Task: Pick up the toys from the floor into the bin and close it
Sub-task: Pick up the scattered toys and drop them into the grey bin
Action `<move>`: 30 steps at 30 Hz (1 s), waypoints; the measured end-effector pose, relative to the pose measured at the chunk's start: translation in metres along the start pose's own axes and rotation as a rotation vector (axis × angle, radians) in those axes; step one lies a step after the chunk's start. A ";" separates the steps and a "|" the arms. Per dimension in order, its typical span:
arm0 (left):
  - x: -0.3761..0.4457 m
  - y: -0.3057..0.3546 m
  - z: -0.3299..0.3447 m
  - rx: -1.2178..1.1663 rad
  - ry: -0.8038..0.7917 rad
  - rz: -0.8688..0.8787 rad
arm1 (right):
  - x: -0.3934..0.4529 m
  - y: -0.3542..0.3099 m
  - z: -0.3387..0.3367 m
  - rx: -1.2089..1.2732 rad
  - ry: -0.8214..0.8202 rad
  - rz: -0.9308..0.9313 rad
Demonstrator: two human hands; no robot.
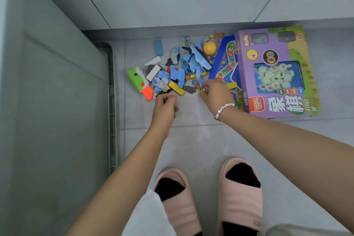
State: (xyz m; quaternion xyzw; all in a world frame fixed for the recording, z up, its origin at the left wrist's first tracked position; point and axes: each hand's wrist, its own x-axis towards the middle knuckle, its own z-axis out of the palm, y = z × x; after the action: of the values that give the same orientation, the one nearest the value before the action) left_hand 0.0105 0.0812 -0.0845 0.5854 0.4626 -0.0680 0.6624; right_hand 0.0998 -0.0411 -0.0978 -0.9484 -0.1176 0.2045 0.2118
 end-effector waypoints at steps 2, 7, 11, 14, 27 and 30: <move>0.003 -0.005 0.001 0.084 0.000 0.066 | 0.001 -0.003 0.003 -0.060 -0.018 0.003; 0.002 -0.007 0.001 0.137 0.021 0.139 | 0.004 -0.009 0.007 -0.102 -0.041 0.030; 0.002 -0.007 -0.002 0.141 0.063 0.161 | 0.002 -0.013 0.007 0.032 -0.020 0.018; 0.003 -0.005 -0.006 0.134 0.070 0.172 | 0.000 -0.015 0.009 0.060 -0.012 -0.018; 0.005 -0.008 -0.003 0.142 0.020 0.161 | -0.004 -0.015 0.012 0.602 0.006 0.171; 0.005 -0.008 -0.004 0.129 0.035 0.162 | -0.015 -0.016 0.002 1.275 -0.224 0.448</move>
State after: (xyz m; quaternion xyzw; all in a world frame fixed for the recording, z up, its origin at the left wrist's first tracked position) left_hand 0.0063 0.0841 -0.0926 0.6635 0.4199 -0.0334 0.6184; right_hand 0.0832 -0.0309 -0.0871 -0.6128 0.2035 0.3697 0.6682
